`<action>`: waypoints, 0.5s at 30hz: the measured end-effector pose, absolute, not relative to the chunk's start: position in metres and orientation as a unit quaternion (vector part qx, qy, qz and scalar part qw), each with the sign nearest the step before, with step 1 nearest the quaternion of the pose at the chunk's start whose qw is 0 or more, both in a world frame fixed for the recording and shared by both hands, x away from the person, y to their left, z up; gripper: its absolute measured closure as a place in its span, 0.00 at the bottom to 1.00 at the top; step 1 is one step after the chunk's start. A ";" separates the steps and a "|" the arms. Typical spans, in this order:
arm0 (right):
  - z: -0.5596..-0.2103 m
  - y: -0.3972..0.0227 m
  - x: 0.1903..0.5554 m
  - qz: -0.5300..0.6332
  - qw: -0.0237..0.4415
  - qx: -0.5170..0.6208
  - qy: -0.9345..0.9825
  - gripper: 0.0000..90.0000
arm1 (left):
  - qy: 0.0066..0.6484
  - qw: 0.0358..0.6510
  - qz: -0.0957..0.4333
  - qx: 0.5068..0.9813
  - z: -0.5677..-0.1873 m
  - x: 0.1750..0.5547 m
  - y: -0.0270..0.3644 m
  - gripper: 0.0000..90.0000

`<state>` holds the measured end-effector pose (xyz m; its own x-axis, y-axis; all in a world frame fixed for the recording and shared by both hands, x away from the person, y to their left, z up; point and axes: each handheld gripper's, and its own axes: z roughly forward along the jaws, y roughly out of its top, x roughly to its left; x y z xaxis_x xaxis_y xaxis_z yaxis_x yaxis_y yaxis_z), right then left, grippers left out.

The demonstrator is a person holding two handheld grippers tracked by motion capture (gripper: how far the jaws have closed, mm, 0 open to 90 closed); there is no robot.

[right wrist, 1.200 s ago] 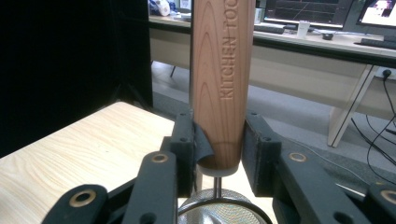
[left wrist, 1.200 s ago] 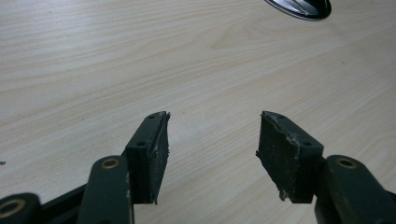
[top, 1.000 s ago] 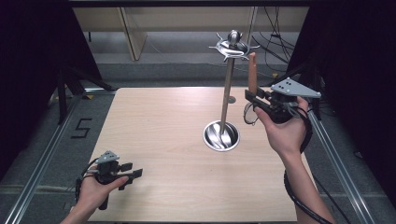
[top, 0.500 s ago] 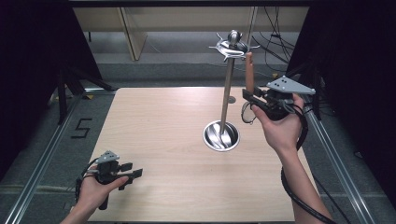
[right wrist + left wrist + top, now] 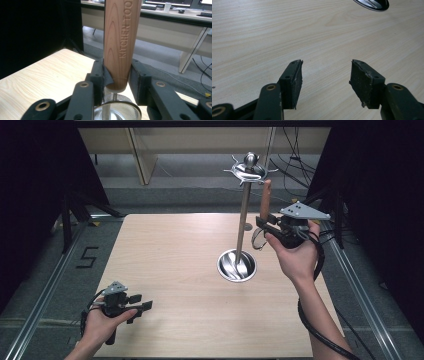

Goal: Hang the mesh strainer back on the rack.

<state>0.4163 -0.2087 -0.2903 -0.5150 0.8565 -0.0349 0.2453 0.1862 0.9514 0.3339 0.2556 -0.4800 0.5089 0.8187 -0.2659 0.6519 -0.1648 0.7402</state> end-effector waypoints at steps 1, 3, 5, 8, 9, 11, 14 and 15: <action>-0.290 -0.208 0.415 0.506 0.299 0.394 0.707 0.73 | 0.485 0.426 0.098 0.757 -0.480 0.334 0.256 0.47; -0.289 -0.208 0.414 0.504 0.302 0.394 0.707 0.68 | 0.485 0.426 0.098 0.757 -0.480 0.334 0.256 0.47; -0.289 -0.209 0.412 0.501 0.306 0.390 0.709 0.63 | 0.486 0.426 0.098 0.757 -0.480 0.334 0.256 0.47; -0.291 -0.212 0.405 0.505 0.310 0.398 0.700 0.55 | 0.486 0.426 0.098 0.757 -0.480 0.334 0.256 0.47; -0.291 -0.212 0.405 0.505 0.310 0.398 0.700 0.55 | 0.486 0.426 0.098 0.757 -0.480 0.334 0.256 0.47; -0.292 -0.216 0.402 0.504 0.313 0.392 0.703 0.55 | 0.487 0.426 0.099 0.756 -0.480 0.334 0.256 0.47; -0.295 -0.221 0.397 0.504 0.319 0.397 0.697 0.52 | 0.487 0.426 0.099 0.756 -0.480 0.334 0.255 0.47; -0.296 -0.224 0.394 0.503 0.317 0.397 0.699 0.51 | 0.486 0.426 0.099 0.757 -0.480 0.334 0.255 0.47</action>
